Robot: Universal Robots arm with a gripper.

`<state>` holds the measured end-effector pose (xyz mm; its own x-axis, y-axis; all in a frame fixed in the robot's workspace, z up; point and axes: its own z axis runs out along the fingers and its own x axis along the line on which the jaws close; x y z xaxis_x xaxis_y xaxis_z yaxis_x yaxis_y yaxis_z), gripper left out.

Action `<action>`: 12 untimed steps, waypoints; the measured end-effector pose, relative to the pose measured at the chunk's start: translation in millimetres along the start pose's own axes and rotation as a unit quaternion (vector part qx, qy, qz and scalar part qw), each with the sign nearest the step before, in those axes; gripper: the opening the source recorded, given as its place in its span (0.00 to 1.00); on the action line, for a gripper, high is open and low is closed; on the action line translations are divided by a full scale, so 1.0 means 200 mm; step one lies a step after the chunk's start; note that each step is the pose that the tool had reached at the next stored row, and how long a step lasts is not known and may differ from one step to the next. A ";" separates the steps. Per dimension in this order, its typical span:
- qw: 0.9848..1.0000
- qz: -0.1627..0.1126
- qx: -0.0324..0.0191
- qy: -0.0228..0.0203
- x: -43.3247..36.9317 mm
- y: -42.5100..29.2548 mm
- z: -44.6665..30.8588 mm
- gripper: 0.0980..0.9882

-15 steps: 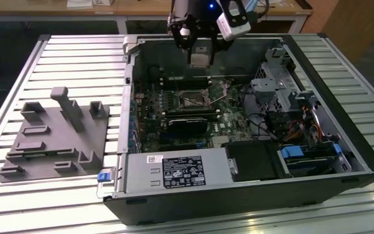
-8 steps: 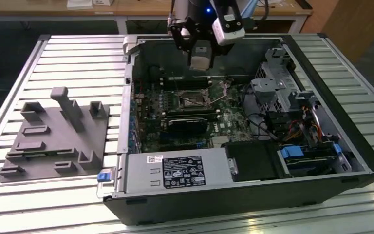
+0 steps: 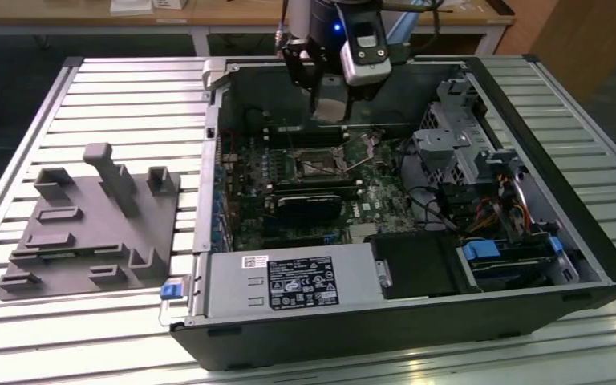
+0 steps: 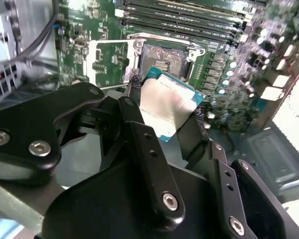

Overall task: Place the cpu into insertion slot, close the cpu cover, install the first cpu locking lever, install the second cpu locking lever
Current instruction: 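Place the cpu into insertion slot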

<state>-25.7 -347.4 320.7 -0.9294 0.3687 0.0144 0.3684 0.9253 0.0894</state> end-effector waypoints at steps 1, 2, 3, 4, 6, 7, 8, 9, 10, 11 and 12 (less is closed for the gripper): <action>1.000 0.009 0.000 -0.001 0.000 -0.001 0.008 0.50; 1.000 0.018 0.000 -0.002 0.000 -0.001 0.015 0.50; 1.000 0.027 0.000 -0.003 0.000 -0.002 0.023 0.50; 0.999 0.037 -0.001 -0.004 0.000 -0.003 0.031 0.50; 0.998 0.055 -0.001 -0.005 -0.001 -0.004 0.046 0.50; 0.998 0.063 -0.001 -0.006 -0.001 -0.005 0.054 0.50; 0.997 0.072 -0.001 -0.007 -0.001 -0.006 0.061 0.50; 0.997 0.081 -0.001 -0.008 -0.001 -0.006 0.068 0.50; 0.996 0.090 -0.002 -0.009 -0.001 -0.007 0.076 0.50; 0.995 0.099 -0.002 -0.010 -0.001 -0.007 0.083 0.50; 0.994 0.109 -0.002 -0.011 -0.001 -0.008 0.091 0.50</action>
<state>-25.7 -347.4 302.5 -0.8271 0.5619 0.0130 0.5606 0.8232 0.0901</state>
